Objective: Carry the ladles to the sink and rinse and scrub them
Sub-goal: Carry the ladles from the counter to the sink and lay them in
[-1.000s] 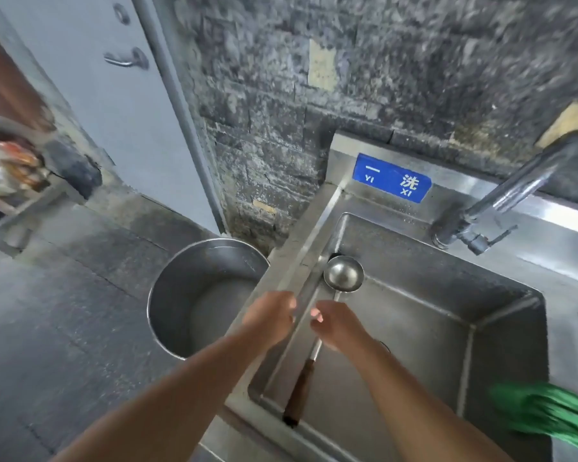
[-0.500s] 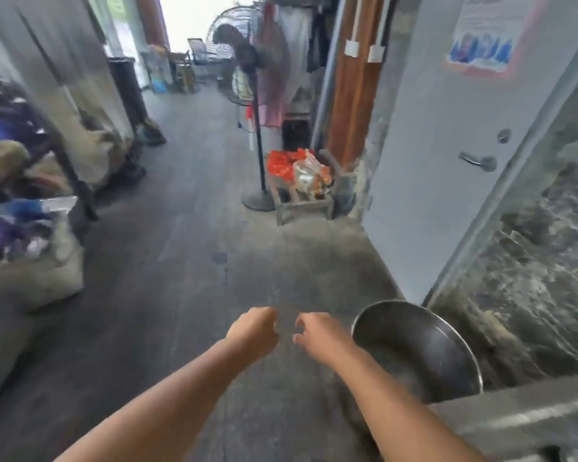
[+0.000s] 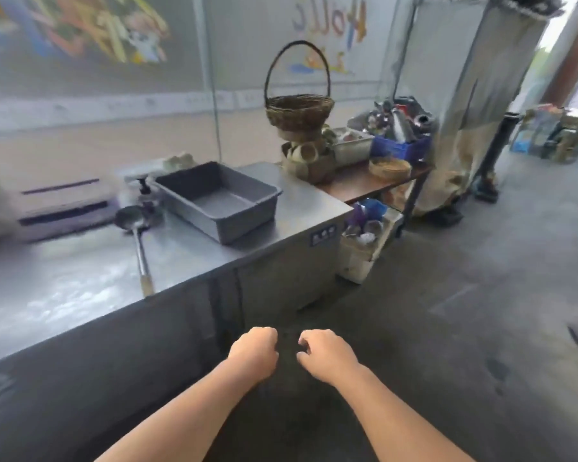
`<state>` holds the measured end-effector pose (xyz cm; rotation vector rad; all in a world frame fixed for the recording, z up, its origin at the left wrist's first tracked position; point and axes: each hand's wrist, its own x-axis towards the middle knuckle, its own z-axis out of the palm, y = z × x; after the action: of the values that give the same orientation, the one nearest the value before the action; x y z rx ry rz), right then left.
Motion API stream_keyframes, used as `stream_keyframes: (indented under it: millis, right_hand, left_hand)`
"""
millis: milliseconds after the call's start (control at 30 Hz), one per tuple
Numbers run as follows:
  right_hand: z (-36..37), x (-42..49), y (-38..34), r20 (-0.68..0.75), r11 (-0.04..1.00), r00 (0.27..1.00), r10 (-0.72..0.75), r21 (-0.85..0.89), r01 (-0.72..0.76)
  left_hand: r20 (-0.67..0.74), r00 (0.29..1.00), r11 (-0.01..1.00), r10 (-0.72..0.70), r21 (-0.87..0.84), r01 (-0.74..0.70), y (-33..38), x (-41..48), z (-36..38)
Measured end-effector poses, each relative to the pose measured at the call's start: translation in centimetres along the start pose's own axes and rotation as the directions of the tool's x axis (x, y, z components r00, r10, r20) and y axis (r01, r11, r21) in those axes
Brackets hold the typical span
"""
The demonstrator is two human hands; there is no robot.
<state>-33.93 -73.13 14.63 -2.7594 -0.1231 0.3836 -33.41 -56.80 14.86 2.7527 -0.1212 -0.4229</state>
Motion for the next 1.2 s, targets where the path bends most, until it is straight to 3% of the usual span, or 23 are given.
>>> stream_keyframes:
  millis: [133,300,433,633,867,1067,1200]
  right_hand:
    - [2.0,8.4,-8.6,0.105,0.981,0.978,-0.18,-0.059,0.187]
    - [3.9,19.6,-17.7,0.204,0.941,0.922,-0.33,-0.014,0.339]
    - [4.6,27.8,-23.7,0.284,0.929,0.884,-0.37,0.128,0.348]
    - [6.2,37.5,-31.5,0.357,0.914,0.842,-0.403,0.115,0.388]
    - [10.3,46.8,-36.7,0.449,0.945,0.847,-0.285,0.282,0.169]
    - [14.2,54.7,-40.5,0.452,0.928,0.884,-0.123,0.368,-0.059]
    - [16.0,58.6,-42.6,0.444,0.906,0.893,-0.073,0.405,-0.127]
  left_hand:
    - [-0.073,0.977,0.98,-0.2,-0.038,0.197,-9.7,2.1,-3.7]
    - [-0.143,0.902,0.91,-0.408,-0.14,0.389,-19.4,7.0,-8.0]
    - [-0.133,0.845,0.841,-0.519,-0.254,0.477,-24.8,11.5,-10.8]
    - [-0.105,0.757,0.722,-0.645,-0.407,0.559,-31.8,17.1,-13.7]
    - [-0.016,0.717,0.588,-0.697,-0.584,0.559,-39.7,25.2,-13.5]
    - [0.162,0.689,0.369,-0.707,-0.746,0.554,-45.2,32.1,-12.7]
    - [0.125,0.676,0.42,-0.726,-0.697,0.581,-47.7,35.4,-12.7]
